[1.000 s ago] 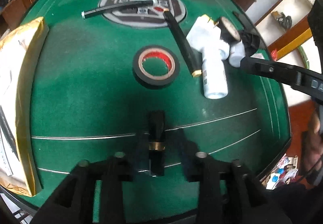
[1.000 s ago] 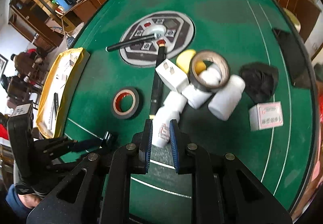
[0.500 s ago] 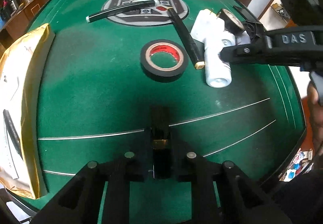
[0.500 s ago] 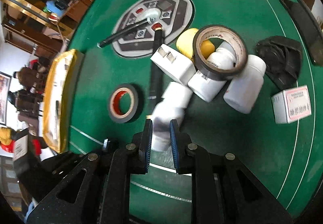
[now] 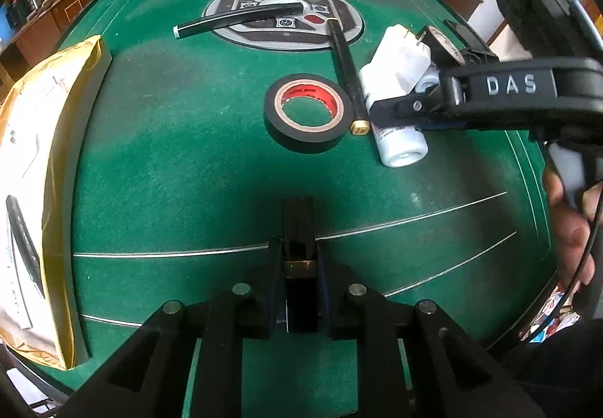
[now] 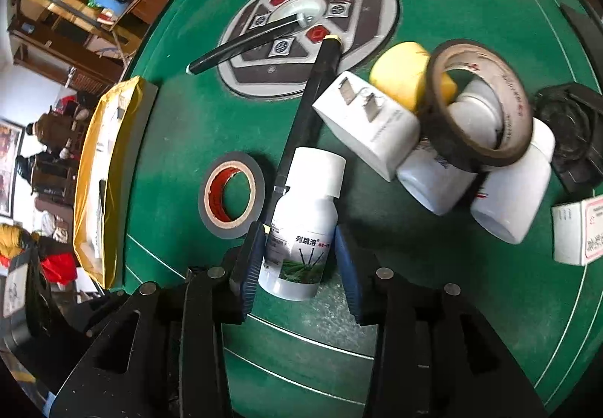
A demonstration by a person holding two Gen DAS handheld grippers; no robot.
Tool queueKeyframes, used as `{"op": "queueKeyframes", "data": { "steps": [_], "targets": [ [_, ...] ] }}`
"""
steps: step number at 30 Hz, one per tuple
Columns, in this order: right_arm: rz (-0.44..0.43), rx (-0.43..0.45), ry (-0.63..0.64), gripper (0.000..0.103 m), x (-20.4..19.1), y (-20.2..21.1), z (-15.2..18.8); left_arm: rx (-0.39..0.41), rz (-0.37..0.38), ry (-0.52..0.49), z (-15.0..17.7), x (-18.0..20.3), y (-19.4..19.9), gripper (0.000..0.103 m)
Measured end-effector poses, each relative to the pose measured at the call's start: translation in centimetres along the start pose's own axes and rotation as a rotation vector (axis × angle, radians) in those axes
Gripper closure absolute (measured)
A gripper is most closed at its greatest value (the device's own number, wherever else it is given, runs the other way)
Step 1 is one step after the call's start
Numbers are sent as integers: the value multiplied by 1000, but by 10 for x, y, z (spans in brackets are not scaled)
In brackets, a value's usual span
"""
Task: Organize rigid objects
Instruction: 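Grasp the white green-labelled bottle with the right gripper while the left gripper grasps a black pen, then carry bottle and pen into the yellow-rimmed tray and open both grippers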
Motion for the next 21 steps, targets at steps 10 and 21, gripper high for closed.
{"op": "queueKeyframes", "data": {
  "steps": [10,21],
  "targets": [
    [-34,-23,110,66,-9,-1,19,38,-7,20,-3,-2,11,86],
    [-45,-12,201,67,-32,9,33,101,-32,79,-5,-23,35,86]
  ]
}}
Point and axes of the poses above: each gripper's, at about its wrist camera, not at the fingertips, and y roughly against the way its jaws point, x to its right, z to its underside, the point moved 4 cm from there along -y, roughly the way its jaws point, and after that the axes turned 13 degrees about -y, right-handed, at the moved point
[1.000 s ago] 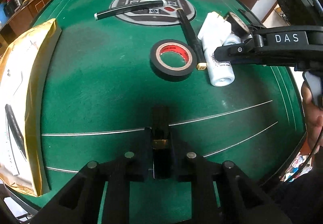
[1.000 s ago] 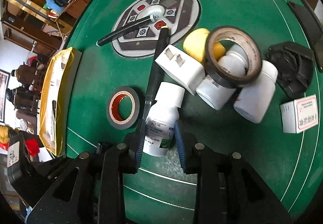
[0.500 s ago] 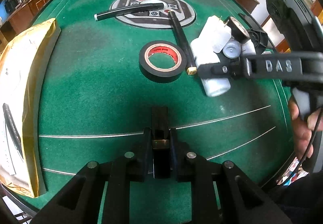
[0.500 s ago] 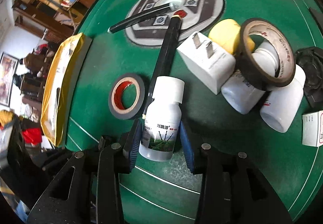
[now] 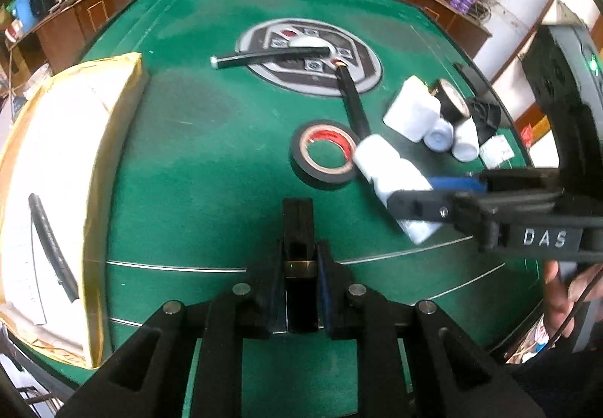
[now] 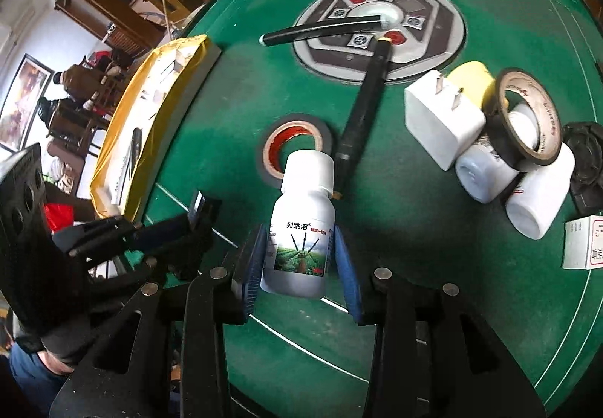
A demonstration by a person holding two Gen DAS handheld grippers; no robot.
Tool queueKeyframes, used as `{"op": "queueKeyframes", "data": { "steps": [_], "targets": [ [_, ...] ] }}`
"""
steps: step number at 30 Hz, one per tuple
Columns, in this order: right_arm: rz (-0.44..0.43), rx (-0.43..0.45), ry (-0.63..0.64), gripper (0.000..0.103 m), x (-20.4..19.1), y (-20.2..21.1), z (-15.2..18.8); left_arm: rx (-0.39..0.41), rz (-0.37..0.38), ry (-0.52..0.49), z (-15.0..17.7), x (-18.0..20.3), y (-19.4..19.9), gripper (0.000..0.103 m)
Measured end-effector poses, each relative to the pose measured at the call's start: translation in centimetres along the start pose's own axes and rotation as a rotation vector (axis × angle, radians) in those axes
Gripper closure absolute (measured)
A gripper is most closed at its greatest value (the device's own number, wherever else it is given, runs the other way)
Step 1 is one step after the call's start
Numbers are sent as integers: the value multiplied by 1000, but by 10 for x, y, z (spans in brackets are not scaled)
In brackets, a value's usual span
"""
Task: Organize rigid objects
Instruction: 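Carry bottle and pen into the yellow-rimmed tray and open both grippers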
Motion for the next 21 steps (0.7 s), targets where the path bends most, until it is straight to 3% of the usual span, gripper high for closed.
{"op": "queueKeyframes", "data": {
  "steps": [10,17,21],
  "targets": [
    [7,-51,36,67,-17,-12,8,48,-29,77,1,-30,21,87],
    [18,-140,15,68,-17,-37,16,95,-52,146,4,-60,43,87],
    [4,-130,19,68,-25,-35,15,123,-70,187,7,-83,57,87]
  ]
}}
Point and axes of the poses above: each gripper's, at about its wrist camera, not at the fingertips, and y roughly against the way its jaws point, x to its right, z to its underside, the point moved 4 cm from there along -y, roughly the way its jaws point, and after that the axes turned 13 degrees about -y, right-handed, at the moved point
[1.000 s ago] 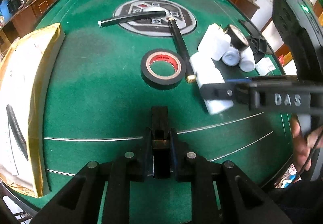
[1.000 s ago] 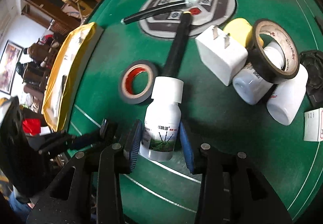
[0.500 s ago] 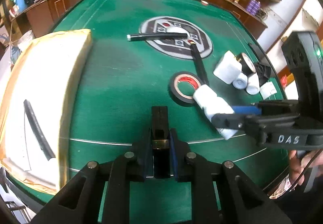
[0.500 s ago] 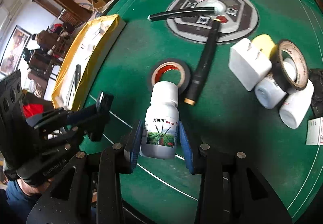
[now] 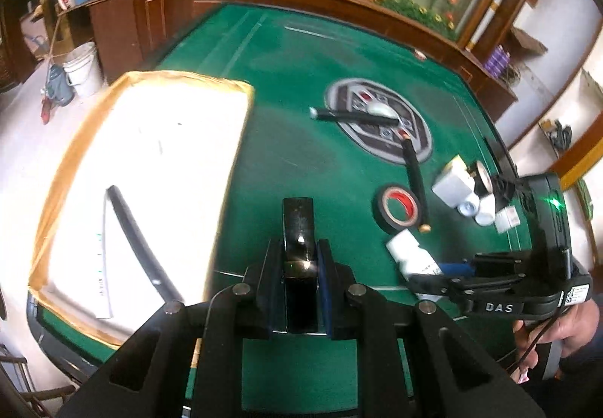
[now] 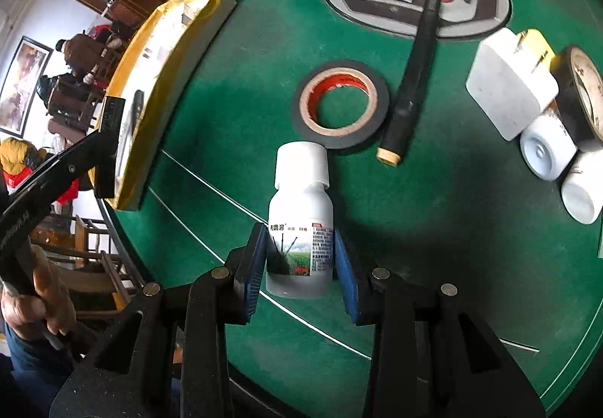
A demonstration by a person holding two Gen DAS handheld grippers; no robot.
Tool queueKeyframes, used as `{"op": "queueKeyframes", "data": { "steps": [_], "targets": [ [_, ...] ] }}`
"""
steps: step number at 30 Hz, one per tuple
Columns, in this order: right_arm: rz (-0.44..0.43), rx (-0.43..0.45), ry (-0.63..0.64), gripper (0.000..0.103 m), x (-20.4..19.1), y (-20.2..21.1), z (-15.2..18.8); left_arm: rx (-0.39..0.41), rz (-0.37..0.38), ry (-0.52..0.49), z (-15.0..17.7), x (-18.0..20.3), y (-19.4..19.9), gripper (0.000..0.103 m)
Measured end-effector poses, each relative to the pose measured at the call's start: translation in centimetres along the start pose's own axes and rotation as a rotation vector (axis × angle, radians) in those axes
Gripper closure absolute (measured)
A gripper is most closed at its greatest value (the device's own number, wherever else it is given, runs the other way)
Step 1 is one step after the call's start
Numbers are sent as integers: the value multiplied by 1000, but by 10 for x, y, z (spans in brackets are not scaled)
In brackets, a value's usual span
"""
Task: Organize rigid objects
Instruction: 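Carry bottle and pen into the yellow-rimmed tray and open both grippers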
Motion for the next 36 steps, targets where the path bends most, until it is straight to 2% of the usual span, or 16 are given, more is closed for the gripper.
{"op": "queueKeyframes", "data": {
  "steps": [7,10,17,27,36],
  "targets": [
    [-122,33,43,68,-46,17,-12,19,-53,77,3,-50,14,87],
    [-159,41,91,68,-79,21,-20,8,-74,118,10,-74,15,87],
    [-204,28,186,68,-154,-1,-39,-42,-92,173,32,-109,3,87],
    [-143,8,275,68,-222,-59,-58,-85,-84,186,47,-128,-9,87],
    [-92,-13,279,68,-228,-90,-62,-115,-68,197,51,-134,-18,87]
  ]
}}
Point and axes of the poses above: each gripper's, at about its wrist camera, not at the fingertips, and y roughly against the way its jaws point, x to its right, z to its underside, the point moved 4 cm from there along -y, roughly the way its jaws point, and after that the axes turned 13 degrees about -y, right-handed, at the moved point
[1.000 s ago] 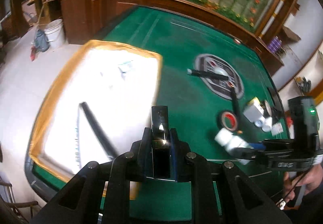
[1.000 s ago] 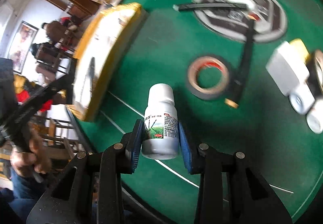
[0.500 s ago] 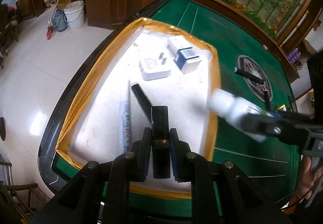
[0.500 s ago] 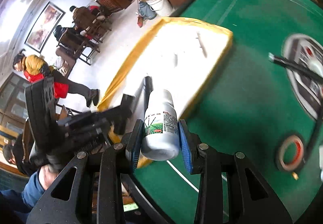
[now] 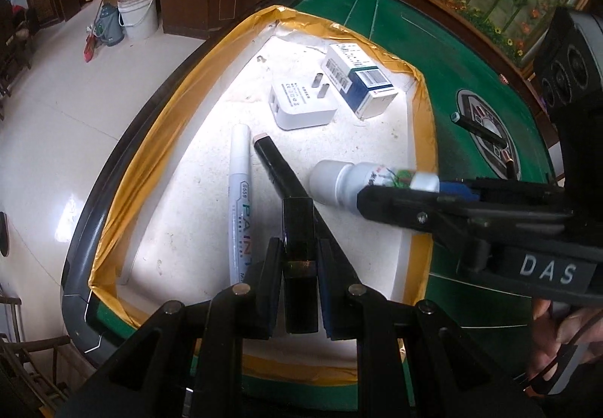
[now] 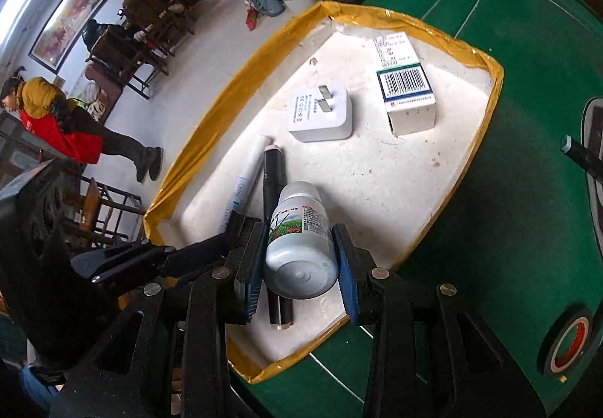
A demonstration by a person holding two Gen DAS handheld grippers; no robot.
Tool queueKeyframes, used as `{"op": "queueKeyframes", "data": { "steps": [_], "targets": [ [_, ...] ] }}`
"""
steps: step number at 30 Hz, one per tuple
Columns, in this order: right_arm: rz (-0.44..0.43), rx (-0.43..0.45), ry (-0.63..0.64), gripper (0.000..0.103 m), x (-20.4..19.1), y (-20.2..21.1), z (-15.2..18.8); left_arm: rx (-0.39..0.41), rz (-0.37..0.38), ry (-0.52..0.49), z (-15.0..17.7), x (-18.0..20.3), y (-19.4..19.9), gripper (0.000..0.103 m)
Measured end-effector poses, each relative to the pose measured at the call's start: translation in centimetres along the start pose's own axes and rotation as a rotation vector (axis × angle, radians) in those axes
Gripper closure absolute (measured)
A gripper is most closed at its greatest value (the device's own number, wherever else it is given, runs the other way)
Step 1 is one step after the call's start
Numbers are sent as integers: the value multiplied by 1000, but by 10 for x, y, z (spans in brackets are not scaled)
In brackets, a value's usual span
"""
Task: Organize rigid objects
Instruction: 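Carry bottle and pen into the yellow-rimmed tray and open both grippers, then move both grippers back over the items on the table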
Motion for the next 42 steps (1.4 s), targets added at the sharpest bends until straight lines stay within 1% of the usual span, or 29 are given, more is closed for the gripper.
{"op": "queueKeyframes", "data": {
  "steps": [4,9,12,14,16,19,22,25,26,27,28,29,30,31,32,33,35,38,42],
  "targets": [
    [0,-10,-1,68,0,-5,0,-7,3,15,0,-5,-1,87],
    [-21,-52,-12,67,1,-12,7,-8,11,40,-1,-9,-1,85],
    [-45,-44,-8,67,0,-10,8,-9,24,56,-2,-11,-2,85],
    [-34,-31,2,67,0,-7,9,-7,29,63,-3,-10,0,85],
    [-46,-24,-3,67,2,0,11,7,29,58,-5,-7,4,85],
    [-61,-2,-24,67,9,15,17,42,37,27,-13,4,13,85],
    [-78,33,-61,67,26,36,24,66,53,-19,-24,25,19,85],
    [-65,85,-106,67,48,61,32,76,90,-91,-33,55,20,85],
    [-59,98,-123,67,56,69,35,79,116,-126,-37,71,18,83],
    [-46,113,-146,67,68,77,39,77,132,-143,-39,80,17,81],
    [-34,127,-168,67,79,86,43,69,156,-170,-40,93,14,73],
    [-25,147,-201,67,93,97,48,57,186,-208,-41,112,9,59],
    [-19,164,-232,67,106,107,53,53,211,-236,-41,128,6,52],
    [-8,182,-267,67,120,116,58,51,228,-257,-41,138,4,39],
    [8,201,-304,67,136,127,65,44,253,-303,-41,159,-1,32],
    [23,219,-337,67,150,137,70,38,262,-328,-40,171,-4,32],
    [43,253,-412,67,180,159,86,11,286,-413,-37,205,-14,31],
    [70,289,-493,67,211,181,108,-38,294,-486,-32,235,-31,31],
    [83,313,-569,67,246,203,138,-83,271,-511,-31,255,-50,31]
  ]
}}
Point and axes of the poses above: each gripper's, at about its wrist camera, not at the fingertips, and y roughly against the way its jaws point, x to its right, z to its underside, the point moved 4 cm from there along -y, roughly the way its jaws point, and after that the axes turned 13 degrees about -y, right-handed, at the moved point
